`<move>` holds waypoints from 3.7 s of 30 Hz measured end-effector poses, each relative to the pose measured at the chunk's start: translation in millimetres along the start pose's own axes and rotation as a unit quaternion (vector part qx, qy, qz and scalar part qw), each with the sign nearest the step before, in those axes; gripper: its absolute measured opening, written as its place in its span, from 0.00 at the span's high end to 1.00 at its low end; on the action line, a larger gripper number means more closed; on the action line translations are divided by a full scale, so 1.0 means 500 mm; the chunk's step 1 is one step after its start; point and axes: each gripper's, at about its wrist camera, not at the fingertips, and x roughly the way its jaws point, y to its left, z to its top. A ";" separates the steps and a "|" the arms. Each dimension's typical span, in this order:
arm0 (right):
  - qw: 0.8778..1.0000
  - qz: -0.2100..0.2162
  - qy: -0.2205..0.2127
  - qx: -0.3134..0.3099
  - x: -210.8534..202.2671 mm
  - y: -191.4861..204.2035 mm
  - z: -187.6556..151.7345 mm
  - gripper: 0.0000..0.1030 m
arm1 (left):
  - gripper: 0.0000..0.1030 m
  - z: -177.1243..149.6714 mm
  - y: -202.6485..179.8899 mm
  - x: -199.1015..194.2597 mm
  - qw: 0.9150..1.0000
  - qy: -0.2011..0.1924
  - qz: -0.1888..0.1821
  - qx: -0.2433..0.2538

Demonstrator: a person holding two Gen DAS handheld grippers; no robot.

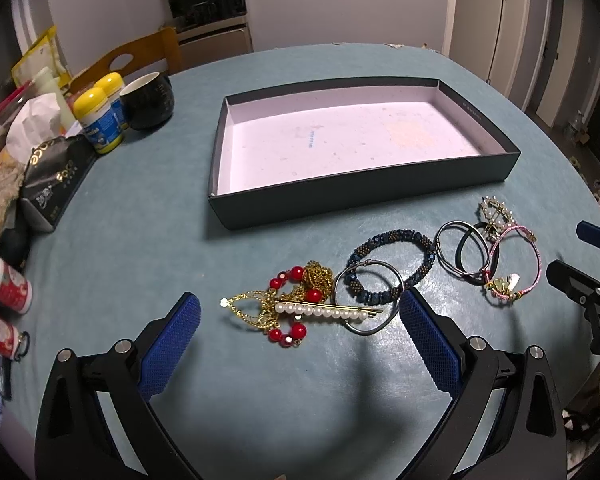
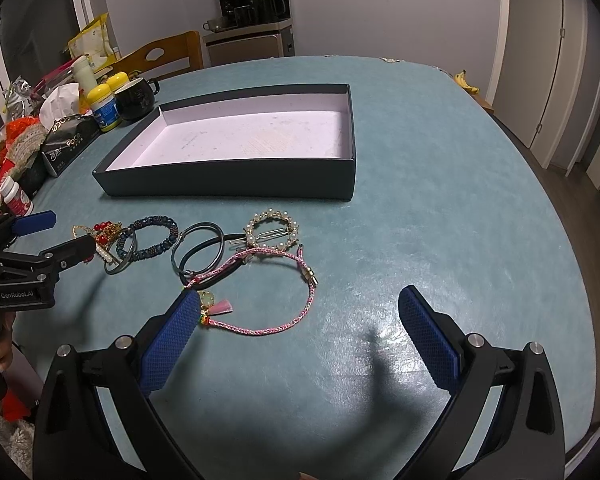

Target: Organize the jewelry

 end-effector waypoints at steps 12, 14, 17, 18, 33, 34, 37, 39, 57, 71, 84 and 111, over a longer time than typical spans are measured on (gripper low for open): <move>1.000 0.000 0.003 0.002 0.003 -0.003 -0.003 0.05 | 0.02 -0.002 -0.006 0.003 1.000 0.001 0.002 0.004; 1.000 0.000 0.004 0.003 0.003 -0.003 -0.003 0.05 | 0.02 -0.001 -0.006 0.004 1.000 0.002 0.001 0.003; 1.000 0.000 0.005 0.004 0.004 -0.003 -0.003 0.05 | 0.02 -0.001 -0.007 0.005 1.000 0.002 0.001 0.004; 1.000 0.000 0.005 0.004 0.004 -0.003 -0.003 0.05 | 0.02 -0.001 -0.007 0.005 1.000 0.002 0.001 0.004; 1.000 0.000 0.006 0.006 0.006 -0.003 -0.005 0.05 | 0.02 -0.004 -0.009 0.010 1.000 0.004 0.001 0.006; 1.000 0.000 0.006 0.006 0.006 -0.003 -0.005 0.05 | 0.02 -0.004 -0.008 0.011 1.000 0.004 -0.002 0.005; 1.000 -0.003 0.007 0.007 0.008 -0.005 -0.004 0.05 | 0.02 -0.003 -0.001 0.009 1.000 -0.001 -0.021 0.002; 1.000 -0.004 0.005 0.008 0.008 -0.012 0.000 0.05 | 0.02 -0.001 0.006 0.006 0.999 -0.012 -0.031 0.006; 0.999 0.018 0.002 -0.030 0.014 -0.039 0.013 0.05 | 0.02 -0.027 0.042 0.007 0.995 -0.031 -0.057 0.073; 0.997 0.038 0.038 -0.062 0.071 -0.015 0.033 0.56 | 0.02 -0.024 0.025 0.009 0.994 -0.030 -0.074 0.074; 0.994 0.050 0.023 -0.091 0.058 -0.001 0.018 0.94 | 0.04 -0.011 0.012 0.024 0.993 -0.022 -0.088 0.073; 0.992 0.107 -0.017 -0.061 -0.031 -0.013 0.037 0.95 | 0.43 0.013 -0.030 0.065 0.971 -0.007 -0.189 0.149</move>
